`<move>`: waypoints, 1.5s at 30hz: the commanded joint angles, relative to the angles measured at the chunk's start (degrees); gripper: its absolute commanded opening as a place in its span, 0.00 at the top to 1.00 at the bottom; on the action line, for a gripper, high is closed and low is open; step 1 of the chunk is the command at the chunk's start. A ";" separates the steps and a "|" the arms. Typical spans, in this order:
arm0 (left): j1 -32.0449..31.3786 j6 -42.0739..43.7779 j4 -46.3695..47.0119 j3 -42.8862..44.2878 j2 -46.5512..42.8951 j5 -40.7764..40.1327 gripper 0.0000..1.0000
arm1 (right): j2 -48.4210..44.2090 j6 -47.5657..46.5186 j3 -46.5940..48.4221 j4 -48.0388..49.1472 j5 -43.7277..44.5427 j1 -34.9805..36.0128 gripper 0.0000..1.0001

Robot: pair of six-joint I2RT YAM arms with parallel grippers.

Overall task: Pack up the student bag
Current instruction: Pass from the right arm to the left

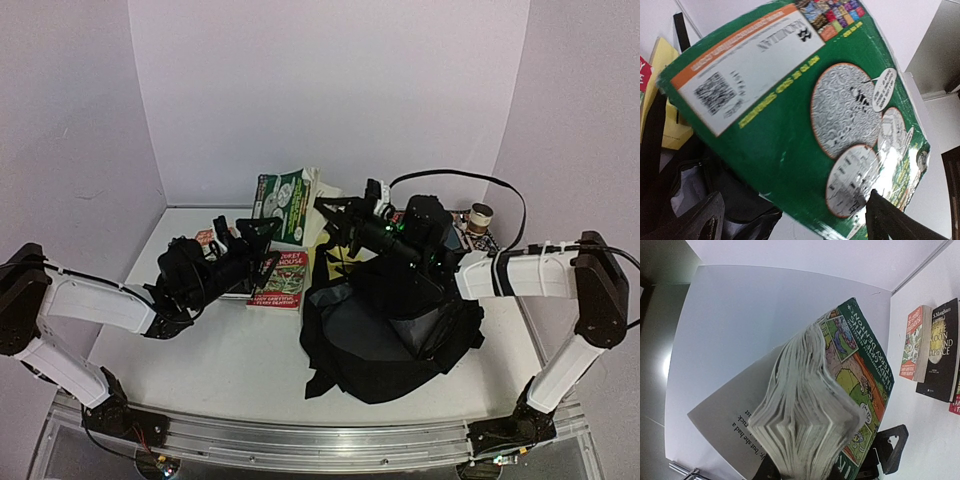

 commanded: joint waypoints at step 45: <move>0.03 6.05 26.00 -10.54 -5.85 -8.45 1.00 | -12.70 -16.49 -20.83 4.57 4.04 -0.07 0.33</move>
